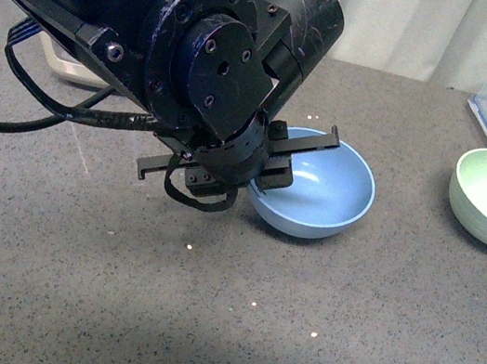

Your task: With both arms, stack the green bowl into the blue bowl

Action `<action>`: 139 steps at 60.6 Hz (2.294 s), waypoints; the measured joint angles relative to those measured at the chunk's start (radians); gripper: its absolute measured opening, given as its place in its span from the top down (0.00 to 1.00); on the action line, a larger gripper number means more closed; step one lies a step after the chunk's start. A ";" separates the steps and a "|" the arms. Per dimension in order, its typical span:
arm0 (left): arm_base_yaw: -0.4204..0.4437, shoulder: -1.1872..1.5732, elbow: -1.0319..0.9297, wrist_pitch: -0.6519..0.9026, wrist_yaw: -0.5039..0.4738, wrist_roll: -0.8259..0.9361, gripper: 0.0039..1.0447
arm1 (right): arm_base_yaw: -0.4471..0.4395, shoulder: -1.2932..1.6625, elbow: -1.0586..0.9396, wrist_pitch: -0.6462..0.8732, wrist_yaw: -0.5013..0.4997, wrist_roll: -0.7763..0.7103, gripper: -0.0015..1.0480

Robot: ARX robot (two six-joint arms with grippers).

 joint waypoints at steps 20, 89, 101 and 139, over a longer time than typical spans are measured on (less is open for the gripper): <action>0.039 -0.053 -0.079 0.062 -0.011 -0.003 0.24 | 0.000 0.000 0.000 0.000 0.000 0.000 0.09; 0.515 -0.883 -1.154 1.181 0.158 0.697 0.67 | 0.000 0.000 0.000 0.000 0.000 0.000 0.09; 0.557 -1.078 -1.208 1.030 0.187 0.718 0.96 | 0.000 0.002 0.000 0.000 0.000 0.000 0.09; 0.557 -1.724 -1.226 0.435 0.187 0.727 0.96 | 0.000 0.000 0.000 0.000 0.000 0.000 0.09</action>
